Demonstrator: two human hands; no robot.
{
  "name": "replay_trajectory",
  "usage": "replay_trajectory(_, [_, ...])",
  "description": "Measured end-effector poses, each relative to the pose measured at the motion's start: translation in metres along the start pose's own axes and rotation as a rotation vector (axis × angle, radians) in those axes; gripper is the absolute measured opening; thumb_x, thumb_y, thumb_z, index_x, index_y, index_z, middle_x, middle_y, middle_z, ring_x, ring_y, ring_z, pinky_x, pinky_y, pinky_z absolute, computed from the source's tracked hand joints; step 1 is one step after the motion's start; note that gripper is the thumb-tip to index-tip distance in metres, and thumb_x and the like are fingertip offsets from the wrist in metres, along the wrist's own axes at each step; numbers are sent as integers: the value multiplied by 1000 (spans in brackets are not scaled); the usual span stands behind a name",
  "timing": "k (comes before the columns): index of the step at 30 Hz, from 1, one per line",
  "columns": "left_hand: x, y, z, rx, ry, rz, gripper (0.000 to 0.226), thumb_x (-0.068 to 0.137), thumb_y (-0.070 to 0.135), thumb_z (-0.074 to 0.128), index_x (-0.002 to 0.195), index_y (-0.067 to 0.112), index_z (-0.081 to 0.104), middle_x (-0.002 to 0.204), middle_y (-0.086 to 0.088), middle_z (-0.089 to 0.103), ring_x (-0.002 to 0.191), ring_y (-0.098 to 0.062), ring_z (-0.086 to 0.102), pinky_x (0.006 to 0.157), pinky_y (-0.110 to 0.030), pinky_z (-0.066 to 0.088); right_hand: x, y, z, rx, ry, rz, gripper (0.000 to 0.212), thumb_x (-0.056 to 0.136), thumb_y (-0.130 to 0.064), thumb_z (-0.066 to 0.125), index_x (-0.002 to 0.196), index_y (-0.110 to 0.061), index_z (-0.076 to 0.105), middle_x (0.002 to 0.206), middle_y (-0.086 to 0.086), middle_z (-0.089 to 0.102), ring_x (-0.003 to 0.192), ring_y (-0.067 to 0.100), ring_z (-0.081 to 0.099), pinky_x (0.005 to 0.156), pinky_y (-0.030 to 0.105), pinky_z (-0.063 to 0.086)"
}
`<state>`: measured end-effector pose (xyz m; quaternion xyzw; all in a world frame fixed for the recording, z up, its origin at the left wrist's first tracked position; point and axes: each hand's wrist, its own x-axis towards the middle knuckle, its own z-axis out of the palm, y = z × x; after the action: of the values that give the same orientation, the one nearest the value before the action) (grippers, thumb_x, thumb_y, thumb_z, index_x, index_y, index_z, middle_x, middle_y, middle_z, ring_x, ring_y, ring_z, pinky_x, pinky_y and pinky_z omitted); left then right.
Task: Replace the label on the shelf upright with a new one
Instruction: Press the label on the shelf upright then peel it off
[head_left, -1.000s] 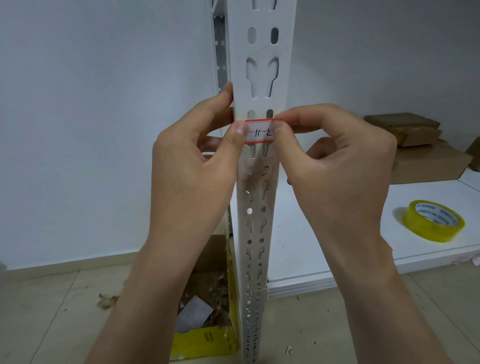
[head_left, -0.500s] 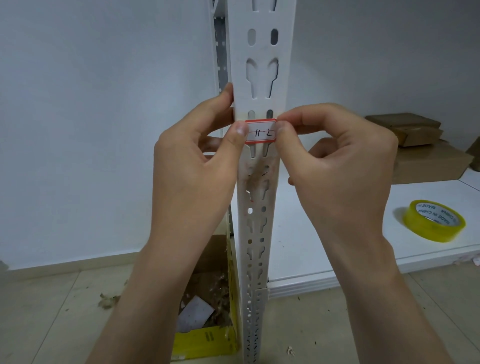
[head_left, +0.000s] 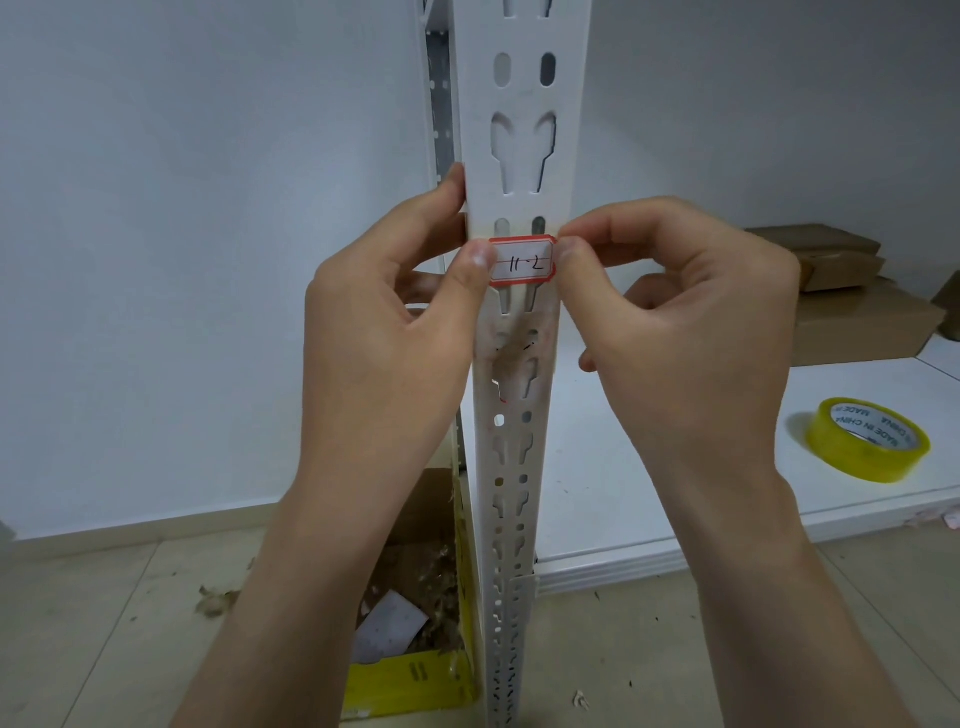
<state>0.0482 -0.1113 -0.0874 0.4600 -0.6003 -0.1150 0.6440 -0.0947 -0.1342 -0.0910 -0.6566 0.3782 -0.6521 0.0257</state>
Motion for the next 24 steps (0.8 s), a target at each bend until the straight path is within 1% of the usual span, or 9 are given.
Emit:
replay_trajectory(2, [0,0,0,0,2,-3,42,103,20,62,144,25,60,129,15,73,115,-7,71,89,-31,64,-1,0,1,-11,16,-15,4,94,-27,72,96,-28,75,85,-22,69,48,14,62,49,34,57])
replay_trajectory(6, [0,0,1,3,3,-4,42,103,21,62,145,26,59,129,16,72,115,-5,71,90,-30,64,-1,1,3,-24,35,-50,7,94,-24,72,97,-22,78,84,-24,66,60,-8,60,60,22,60])
replay_trajectory(8, [0,0,1,2,3,0,42,103,21,62,145,26,60,128,17,72,114,-3,71,89,-27,64,-1,2,4,-42,34,-67,7,94,-23,72,97,-20,78,84,-23,65,62,-11,59,62,17,57])
replay_trajectory(11, [0,-1,0,5,4,6,42,103,21,62,145,27,60,126,20,71,112,0,70,88,-24,63,-1,4,5,-52,44,-93,6,93,-21,72,94,-19,78,83,-19,67,64,-15,56,63,9,47])
replay_trajectory(13, [0,-1,0,4,4,7,42,103,21,62,145,27,59,126,21,71,112,2,70,88,-23,63,-1,4,5,-61,42,-99,6,93,-21,72,94,-19,78,83,-18,67,64,-16,54,63,7,44])
replay_trajectory(18, [0,-2,0,-18,-1,8,43,103,19,62,145,25,59,129,15,72,115,-5,71,90,-31,64,0,3,3,-91,27,-94,5,91,-22,72,90,-21,77,81,-19,66,60,-13,54,62,12,45])
replay_trajectory(20, [0,-2,-1,-25,1,6,42,103,17,62,145,24,60,127,15,73,114,-5,71,89,-31,64,2,2,2,-111,-18,-86,5,91,-26,73,89,-23,77,84,-16,68,62,-6,58,60,21,52])
replay_trajectory(22, [0,-2,-1,-29,-1,10,42,103,16,62,144,24,61,127,15,73,114,-5,71,89,-31,64,1,0,2,-90,-34,-61,4,89,-27,73,87,-25,76,84,-15,69,60,5,63,57,32,55])
replay_trajectory(24, [0,-2,0,-26,-4,10,42,103,16,62,145,24,60,127,15,73,115,-4,71,90,-31,64,0,-1,1,-42,-8,-37,4,90,-25,72,86,-26,73,82,-19,69,53,9,64,52,35,55])
